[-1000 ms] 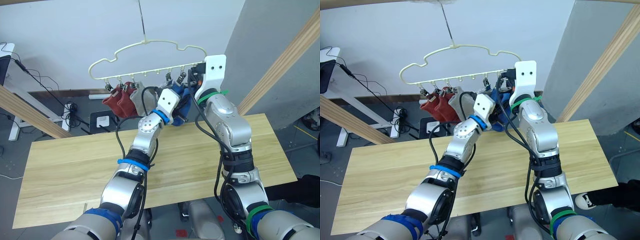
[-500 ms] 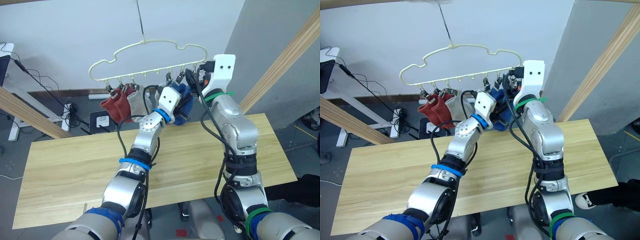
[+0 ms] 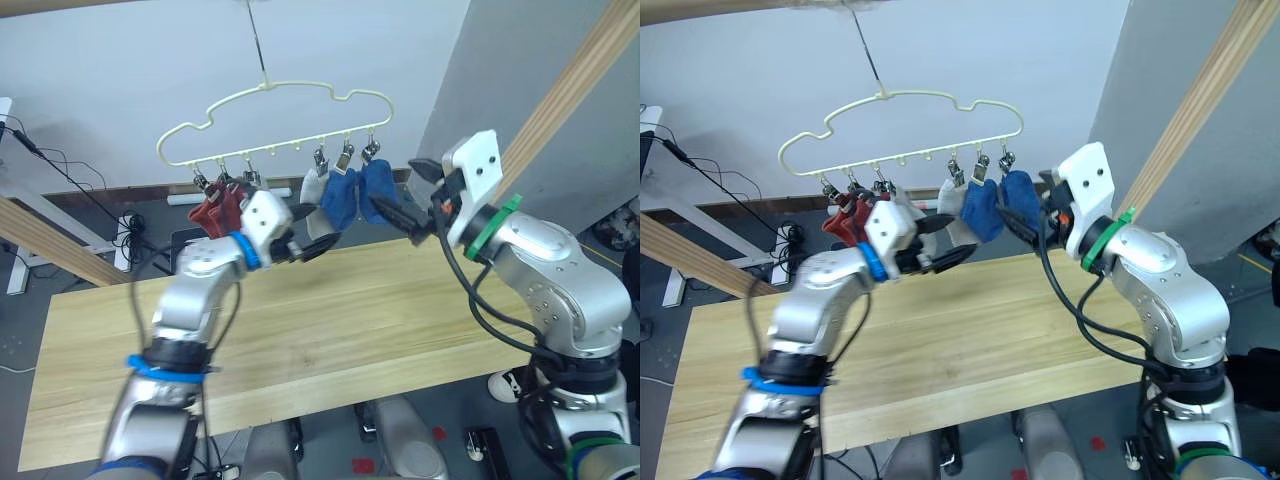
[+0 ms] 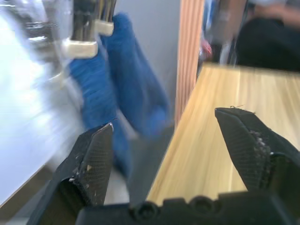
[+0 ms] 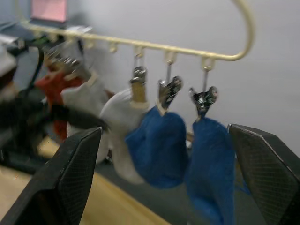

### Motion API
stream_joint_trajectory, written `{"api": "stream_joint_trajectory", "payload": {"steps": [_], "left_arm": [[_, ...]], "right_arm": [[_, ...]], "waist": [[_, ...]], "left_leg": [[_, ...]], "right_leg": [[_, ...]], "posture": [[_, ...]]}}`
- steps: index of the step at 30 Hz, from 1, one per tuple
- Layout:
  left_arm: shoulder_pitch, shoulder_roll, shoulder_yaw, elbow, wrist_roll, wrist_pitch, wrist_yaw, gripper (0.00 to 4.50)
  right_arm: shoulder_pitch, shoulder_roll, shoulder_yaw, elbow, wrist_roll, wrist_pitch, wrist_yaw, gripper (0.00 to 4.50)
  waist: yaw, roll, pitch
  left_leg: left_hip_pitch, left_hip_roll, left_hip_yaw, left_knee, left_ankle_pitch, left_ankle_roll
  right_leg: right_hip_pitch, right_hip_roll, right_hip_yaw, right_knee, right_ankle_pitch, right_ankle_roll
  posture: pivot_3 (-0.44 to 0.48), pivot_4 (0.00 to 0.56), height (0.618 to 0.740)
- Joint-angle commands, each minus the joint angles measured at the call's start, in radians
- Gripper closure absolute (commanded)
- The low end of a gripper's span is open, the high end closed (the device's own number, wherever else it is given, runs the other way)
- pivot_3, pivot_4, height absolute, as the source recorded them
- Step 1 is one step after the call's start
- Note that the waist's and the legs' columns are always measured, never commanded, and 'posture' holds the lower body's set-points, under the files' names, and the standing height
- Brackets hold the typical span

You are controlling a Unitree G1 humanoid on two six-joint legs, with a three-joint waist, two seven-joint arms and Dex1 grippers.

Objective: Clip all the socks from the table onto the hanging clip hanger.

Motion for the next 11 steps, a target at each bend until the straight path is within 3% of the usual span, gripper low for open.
{"api": "stream_joint_trajectory", "payload": {"steps": [1, 5, 11], "left_arm": [[0.069, 0.165, 0.13, -0.063, 0.006, 0.07, -0.011, 0.69], [0.134, 0.303, 0.226, -0.003, -0.016, 0.073, -0.06, 0.69], [0.139, 0.337, 0.276, 0.106, -0.022, 0.06, -0.075, 0.69]], "right_arm": [[0.025, -0.098, -0.027, 0.026, -0.022, -0.142, 0.132, 0.0], [0.046, -0.167, -0.055, 0.101, -0.028, -0.235, 0.203, 0.0], [0.064, -0.214, -0.07, 0.208, -0.062, -0.337, 0.258, 0.0]], "waist": [[0.004, 0.0, 0.0], [0.029, -0.002, -0.005], [0.061, -0.005, -0.019]], "left_leg": [[0.0, 0.0, 0.0, 0.0, 0.0, 0.0], [0.0, -0.001, 0.0, 0.001, 0.0, 0.0], [-0.001, -0.001, 0.001, 0.001, 0.0, 0.0]], "right_leg": [[0.0, 0.0, 0.0, 0.0, 0.0, 0.0], [0.0, -0.001, 0.0, 0.0, 0.0, 0.0], [0.0, -0.001, -0.001, -0.001, 0.003, -0.005]], "posture": [[-0.123, 0.22, 0.74], [-0.091, 0.198, 0.74], [-0.056, 0.17, 0.74]]}}
